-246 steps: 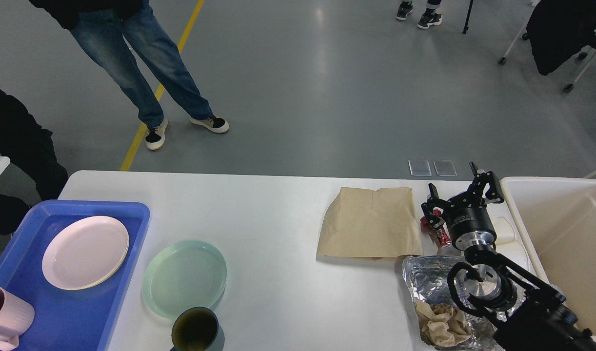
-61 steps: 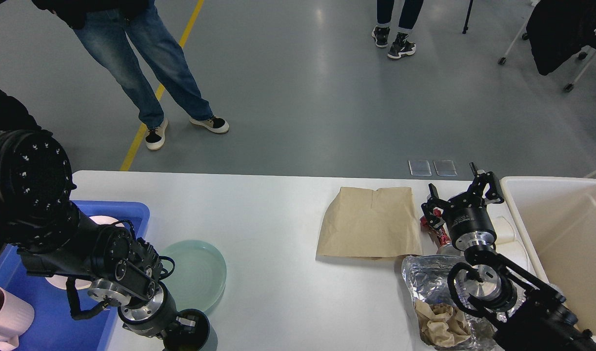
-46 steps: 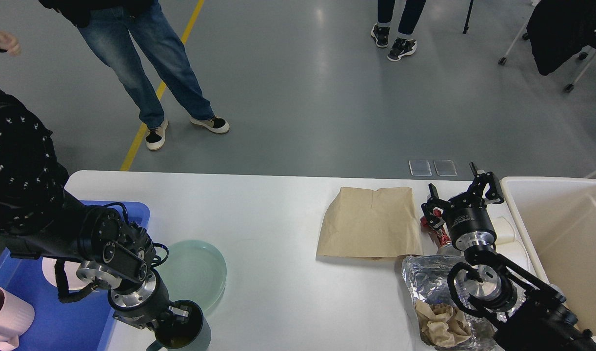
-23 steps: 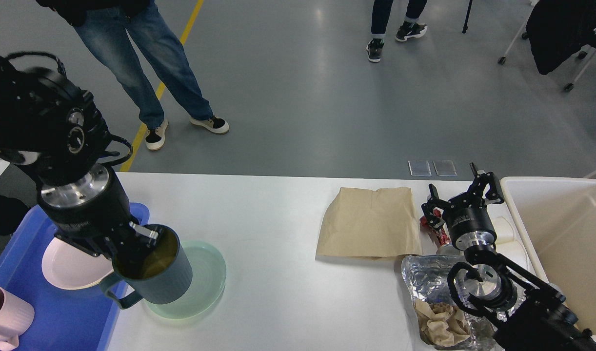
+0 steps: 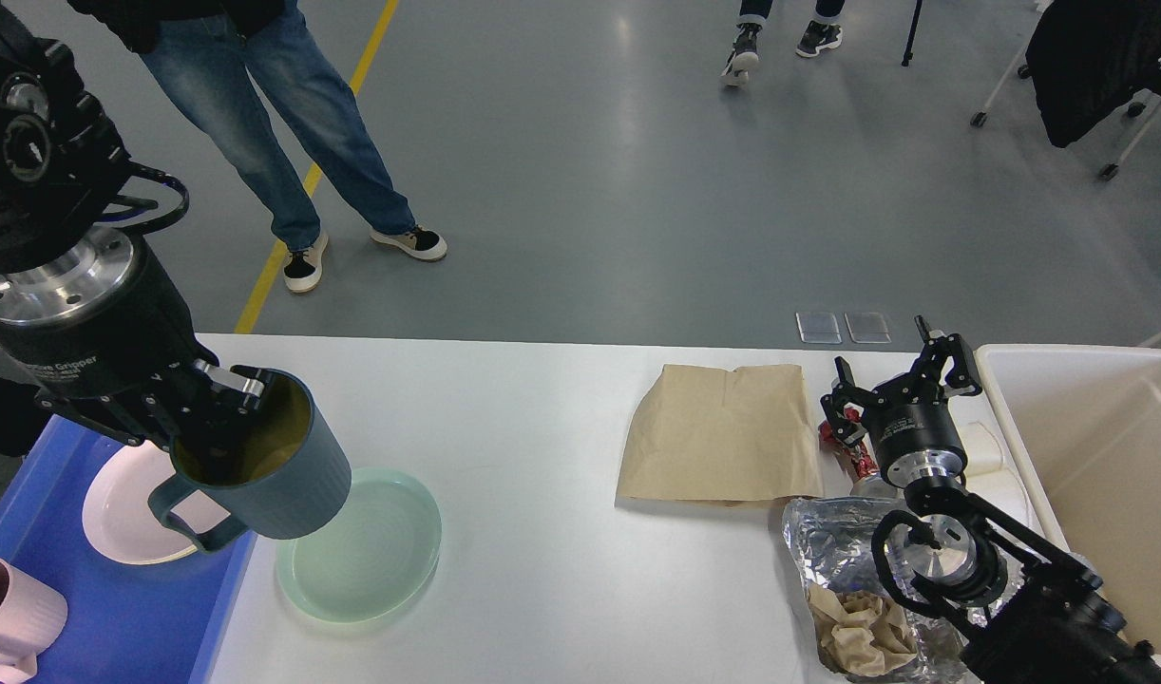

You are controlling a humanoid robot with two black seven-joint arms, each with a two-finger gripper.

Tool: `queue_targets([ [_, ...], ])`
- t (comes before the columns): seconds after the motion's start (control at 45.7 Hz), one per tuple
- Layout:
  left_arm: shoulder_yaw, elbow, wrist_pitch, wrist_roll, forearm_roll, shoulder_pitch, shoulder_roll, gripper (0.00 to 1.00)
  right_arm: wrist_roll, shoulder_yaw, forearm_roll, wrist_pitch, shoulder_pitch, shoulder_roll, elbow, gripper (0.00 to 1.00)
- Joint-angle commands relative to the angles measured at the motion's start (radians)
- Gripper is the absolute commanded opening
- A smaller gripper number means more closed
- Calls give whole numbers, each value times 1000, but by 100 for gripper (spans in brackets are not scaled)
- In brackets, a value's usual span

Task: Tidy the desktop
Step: 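Lift the olive mug and set it in the blue tray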

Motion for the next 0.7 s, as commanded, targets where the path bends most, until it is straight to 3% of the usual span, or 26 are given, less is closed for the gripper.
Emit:
queue_targets([
  [0.0,19,32,26,12,30,71,89,0,0,0,0,1,-1,0,0,100],
  [0.131,53,95,26,12,116,147,215,0,0,0,0,1,-1,0,0,100],
  [0.241,35,165,54,14,221,287,336,0,0,0,0,1,-1,0,0,100],
  [0.503,-120,363,106,41,353,689,511,0,0,0,0,1,-1,0,0,100],
  [0.678,-253,477,169,44,404,923,538,0,0,0,0,1,-1,0,0,100],
])
